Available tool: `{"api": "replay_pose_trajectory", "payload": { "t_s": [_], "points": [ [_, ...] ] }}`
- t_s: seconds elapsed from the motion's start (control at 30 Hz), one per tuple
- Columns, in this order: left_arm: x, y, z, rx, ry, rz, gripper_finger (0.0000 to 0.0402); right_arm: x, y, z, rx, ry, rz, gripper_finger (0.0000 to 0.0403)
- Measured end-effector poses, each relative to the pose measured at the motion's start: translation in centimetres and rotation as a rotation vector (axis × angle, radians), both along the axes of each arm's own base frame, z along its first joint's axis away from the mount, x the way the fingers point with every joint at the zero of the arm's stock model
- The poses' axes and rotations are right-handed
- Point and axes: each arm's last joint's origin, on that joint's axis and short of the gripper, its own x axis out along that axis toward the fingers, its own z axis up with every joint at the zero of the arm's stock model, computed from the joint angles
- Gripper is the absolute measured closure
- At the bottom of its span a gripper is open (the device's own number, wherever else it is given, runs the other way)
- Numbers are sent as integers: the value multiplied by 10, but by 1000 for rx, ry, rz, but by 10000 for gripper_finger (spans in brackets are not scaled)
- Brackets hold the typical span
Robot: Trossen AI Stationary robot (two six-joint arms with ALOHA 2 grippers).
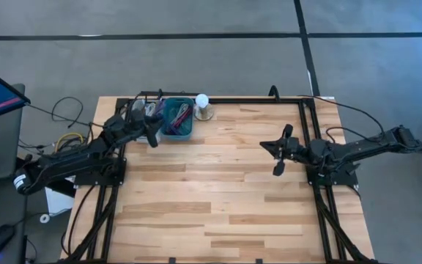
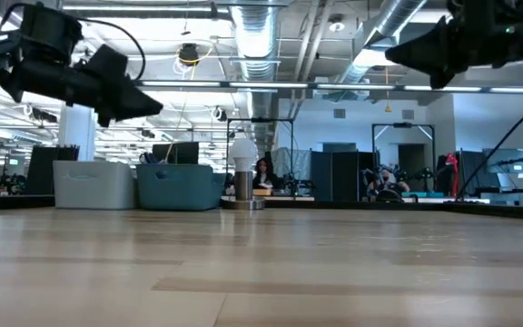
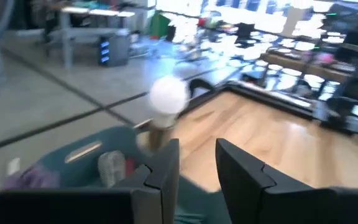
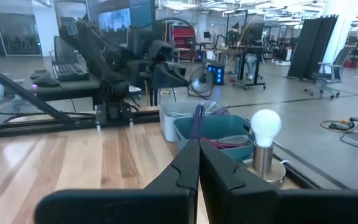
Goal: Pick & Place USB Port
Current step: Return to Home Position
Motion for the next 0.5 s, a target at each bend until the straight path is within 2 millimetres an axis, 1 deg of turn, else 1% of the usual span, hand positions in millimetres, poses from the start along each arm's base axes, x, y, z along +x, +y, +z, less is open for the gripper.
{"api": "replay_pose_trajectory", "payload": {
  "t_s": [0.17,0.4,0.5],
  "points": [
    [-1,-11,8,68,-45,-132,298,-10,-2,14,-7,39,0,400],
    [-3,-24,17,52,-136,-216,298,-24,-4,41,73,66,11,400],
    [-1,-28,26,58,-160,-254,298,-29,-3,54,75,57,54,400]
  ]
}}
